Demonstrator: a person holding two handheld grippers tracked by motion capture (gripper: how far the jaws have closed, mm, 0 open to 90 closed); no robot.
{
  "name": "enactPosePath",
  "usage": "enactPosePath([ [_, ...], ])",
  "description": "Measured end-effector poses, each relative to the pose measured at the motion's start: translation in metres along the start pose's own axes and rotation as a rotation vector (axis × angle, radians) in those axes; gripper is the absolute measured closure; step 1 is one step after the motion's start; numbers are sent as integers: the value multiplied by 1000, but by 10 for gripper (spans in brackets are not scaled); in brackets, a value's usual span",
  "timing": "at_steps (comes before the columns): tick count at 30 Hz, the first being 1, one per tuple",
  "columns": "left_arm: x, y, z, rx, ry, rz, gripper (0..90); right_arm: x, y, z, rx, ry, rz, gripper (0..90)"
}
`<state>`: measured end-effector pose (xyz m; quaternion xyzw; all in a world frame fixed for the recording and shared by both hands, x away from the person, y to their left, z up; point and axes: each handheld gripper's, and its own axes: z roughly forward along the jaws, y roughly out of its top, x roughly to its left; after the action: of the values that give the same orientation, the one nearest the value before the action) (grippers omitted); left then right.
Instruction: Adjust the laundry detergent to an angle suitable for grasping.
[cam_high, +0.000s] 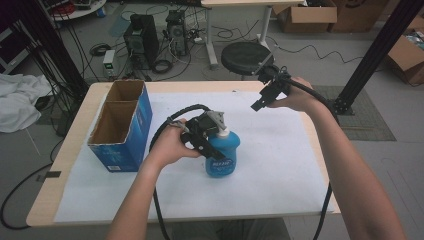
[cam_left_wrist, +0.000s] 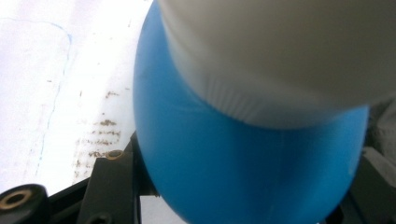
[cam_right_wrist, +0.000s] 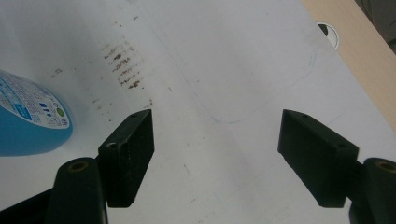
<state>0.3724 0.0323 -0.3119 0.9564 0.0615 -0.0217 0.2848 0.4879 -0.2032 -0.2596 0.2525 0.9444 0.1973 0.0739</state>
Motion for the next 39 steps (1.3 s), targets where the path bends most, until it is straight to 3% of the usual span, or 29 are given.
enactPosePath([
  [8,6,-5,4,-2,3,53,446,-1,-1,1,7,-5,5,272],
  [14,6,-6,10,26,7,67,445,-1,-1,1,10,-4,5,273],
  [24,7,-14,13,16,6,70,438,-1,0,2,12,-6,1,273],
  [30,7,-16,13,16,-1,58,429,0,0,2,12,-5,1,273],
  [31,8,-16,12,4,-15,30,423,1,0,2,12,-6,0,273],
  [33,9,-16,10,-3,-13,23,406,1,1,2,13,-6,3,273],
  [39,6,-22,4,18,24,-18,318,2,1,1,8,-6,-3,273],
])
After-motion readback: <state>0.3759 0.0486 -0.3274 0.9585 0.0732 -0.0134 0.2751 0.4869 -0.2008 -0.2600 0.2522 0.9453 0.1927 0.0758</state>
